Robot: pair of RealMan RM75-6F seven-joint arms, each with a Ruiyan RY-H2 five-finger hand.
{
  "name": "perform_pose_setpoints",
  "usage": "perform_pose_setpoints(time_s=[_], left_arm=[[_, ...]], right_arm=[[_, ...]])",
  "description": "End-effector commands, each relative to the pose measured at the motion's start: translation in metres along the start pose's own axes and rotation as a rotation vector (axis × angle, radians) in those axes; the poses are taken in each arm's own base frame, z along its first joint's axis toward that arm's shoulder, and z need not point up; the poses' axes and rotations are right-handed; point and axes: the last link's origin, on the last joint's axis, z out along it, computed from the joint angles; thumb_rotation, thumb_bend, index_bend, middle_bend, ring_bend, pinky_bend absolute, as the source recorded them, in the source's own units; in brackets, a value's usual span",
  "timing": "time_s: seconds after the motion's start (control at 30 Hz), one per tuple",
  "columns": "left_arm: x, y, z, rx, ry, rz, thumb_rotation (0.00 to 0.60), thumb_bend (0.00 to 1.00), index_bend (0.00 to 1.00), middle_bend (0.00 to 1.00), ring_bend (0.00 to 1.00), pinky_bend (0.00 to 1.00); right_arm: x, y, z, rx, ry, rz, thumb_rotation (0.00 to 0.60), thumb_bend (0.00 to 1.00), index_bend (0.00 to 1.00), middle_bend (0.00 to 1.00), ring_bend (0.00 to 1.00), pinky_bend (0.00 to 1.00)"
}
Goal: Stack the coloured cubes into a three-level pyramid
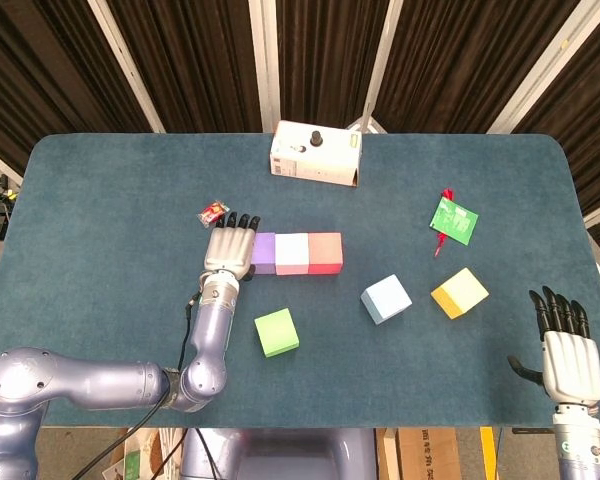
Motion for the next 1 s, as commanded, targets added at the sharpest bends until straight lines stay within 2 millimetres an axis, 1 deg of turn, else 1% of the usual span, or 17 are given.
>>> perform_pose_setpoints(time_s=[0.03, 0.3, 0.4, 0.53, 0.63, 0.67, 0.77, 0.83, 0.9, 0.93, 1.0], left_arm=[[-0.003, 0.002, 0.002, -0.006, -0.004, 0.0, 0.6, 0.43, 0.09, 0.05, 0.0, 0.0], [-0.003, 0.003, 0.001, -0.036, 0.003, -0.008, 0.6, 0.43, 0.05, 0.01, 0.0, 0.0], [0.003, 0.0, -0.005, -0.062, 0.024, -0.021, 0.6, 0.42, 0.04, 0.0, 0.0, 0.0], [0.018, -0.01, -0.019, -0.107, 0.052, -0.053, 0.6, 0.42, 0.03, 0.0, 0.0, 0.0], [0.039, -0.032, -0.042, -0.148, 0.095, -0.123, 0.6, 0.42, 0.03, 0.0, 0.0, 0.0], [0.042, -0.038, -0.048, -0.158, 0.104, -0.144, 0.6, 0.42, 0.03, 0.0, 0.0, 0.0], [0.057, -0.07, -0.074, -0.189, 0.168, -0.262, 0.6, 0.41, 0.04, 0.0, 0.0, 0.0], [0.062, -0.09, -0.09, -0.202, 0.209, -0.308, 0.6, 0.41, 0.04, 0.0, 0.0, 0.0], [0.064, -0.119, -0.113, -0.208, 0.263, -0.33, 0.6, 0.41, 0.04, 0.0, 0.0, 0.0], [0.064, -0.128, -0.121, -0.212, 0.277, -0.333, 0.6, 0.41, 0.04, 0.0, 0.0, 0.0], [0.062, -0.156, -0.145, -0.218, 0.327, -0.336, 0.6, 0.41, 0.04, 0.0, 0.0, 0.0]], right_arm=[[-0.001, 0.0, 0.0, -0.002, -0.004, -0.003, 0.6, 0.18, 0.07, 0.04, 0.0, 0.0], [-0.003, 0.001, 0.001, -0.006, -0.018, -0.011, 0.6, 0.18, 0.07, 0.04, 0.0, 0.0], [-0.003, 0.001, 0.002, -0.009, -0.019, -0.011, 0.6, 0.18, 0.07, 0.04, 0.0, 0.0], [-0.003, 0.001, 0.002, -0.008, -0.024, -0.014, 0.6, 0.18, 0.07, 0.04, 0.0, 0.0], [-0.005, 0.0, 0.002, 0.004, -0.033, -0.015, 0.6, 0.18, 0.07, 0.04, 0.0, 0.0], [-0.006, -0.001, 0.002, 0.006, -0.034, -0.017, 0.6, 0.18, 0.07, 0.04, 0.0, 0.0], [-0.007, -0.003, 0.001, 0.017, -0.033, -0.023, 0.6, 0.18, 0.07, 0.04, 0.0, 0.0], [-0.007, -0.005, 0.001, 0.026, -0.025, -0.025, 0.6, 0.18, 0.07, 0.04, 0.0, 0.0], [-0.007, -0.007, 0.002, 0.04, -0.016, -0.025, 0.6, 0.18, 0.07, 0.04, 0.0, 0.0], [-0.007, -0.008, 0.003, 0.047, -0.015, -0.023, 0.6, 0.18, 0.07, 0.04, 0.0, 0.0], [-0.006, -0.011, 0.007, 0.074, -0.018, -0.016, 0.6, 0.18, 0.07, 0.04, 0.0, 0.0]])
